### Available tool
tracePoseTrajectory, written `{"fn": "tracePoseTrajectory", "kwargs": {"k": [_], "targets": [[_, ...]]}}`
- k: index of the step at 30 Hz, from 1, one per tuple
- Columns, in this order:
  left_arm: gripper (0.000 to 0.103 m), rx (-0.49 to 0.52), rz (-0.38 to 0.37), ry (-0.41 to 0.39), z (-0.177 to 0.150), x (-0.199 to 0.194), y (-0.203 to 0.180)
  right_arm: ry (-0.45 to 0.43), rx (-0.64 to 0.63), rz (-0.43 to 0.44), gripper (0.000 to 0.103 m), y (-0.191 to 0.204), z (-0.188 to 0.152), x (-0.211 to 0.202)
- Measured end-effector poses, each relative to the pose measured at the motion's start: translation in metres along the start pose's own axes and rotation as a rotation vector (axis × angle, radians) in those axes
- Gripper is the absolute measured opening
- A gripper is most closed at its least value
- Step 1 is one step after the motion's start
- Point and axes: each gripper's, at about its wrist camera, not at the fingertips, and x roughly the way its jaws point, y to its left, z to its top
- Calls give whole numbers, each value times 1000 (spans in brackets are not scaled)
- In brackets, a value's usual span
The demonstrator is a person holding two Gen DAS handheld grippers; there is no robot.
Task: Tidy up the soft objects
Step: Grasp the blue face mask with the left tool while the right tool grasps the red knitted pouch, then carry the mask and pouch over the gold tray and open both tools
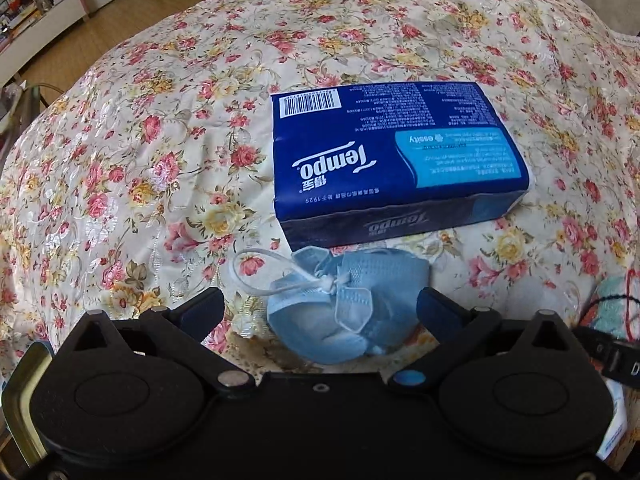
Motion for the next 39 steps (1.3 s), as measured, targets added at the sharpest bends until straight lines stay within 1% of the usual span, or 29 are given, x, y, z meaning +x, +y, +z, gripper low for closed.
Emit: {"fn": "tracePoseTrajectory", "kwargs": {"k": [4, 11, 16, 21, 24, 28, 30, 31, 32, 33, 35, 39], "targets": [[99, -8, 3, -15, 0, -4, -1, -23, 2, -6, 54, -1, -2, -6], [99, 14, 90, 6, 6, 10, -14, -37, 4, -6, 54, -3, -5, -10], [99, 13, 86, -8, 5, 10, -19, -45, -4, -12, 54, -2, -7, -11], [99, 42, 132, 8, 4, 19, -26, -45, -9, -9, 54, -1, -8, -12], [99, 60, 143, 8, 3, 22, -29, -45, -7, -8, 54, -2, -7, -13], [99, 79, 125, 21, 1, 25, -30, -49, -6, -7, 54, -2, -8, -13], [81, 84, 119, 28, 1, 26, -30, -50, -7, -8, 54, -2, -8, -14], [81, 79, 112, 29, 1, 25, -28, -51, -8, -8, 54, -2, -8, -14], [78, 73, 103, 26, 1, 24, -27, -52, -7, -9, 54, -2, -8, -14], [72, 70, 98, 25, 1, 23, -26, -53, -8, -10, 54, -2, -7, -14], [68, 68, 88, 20, 2, 18, -23, -57, -11, -16, 54, -1, -8, -14], [68, 64, 87, -2, 3, 3, -15, -72, -26, -32, 54, 2, -8, -17]]}}
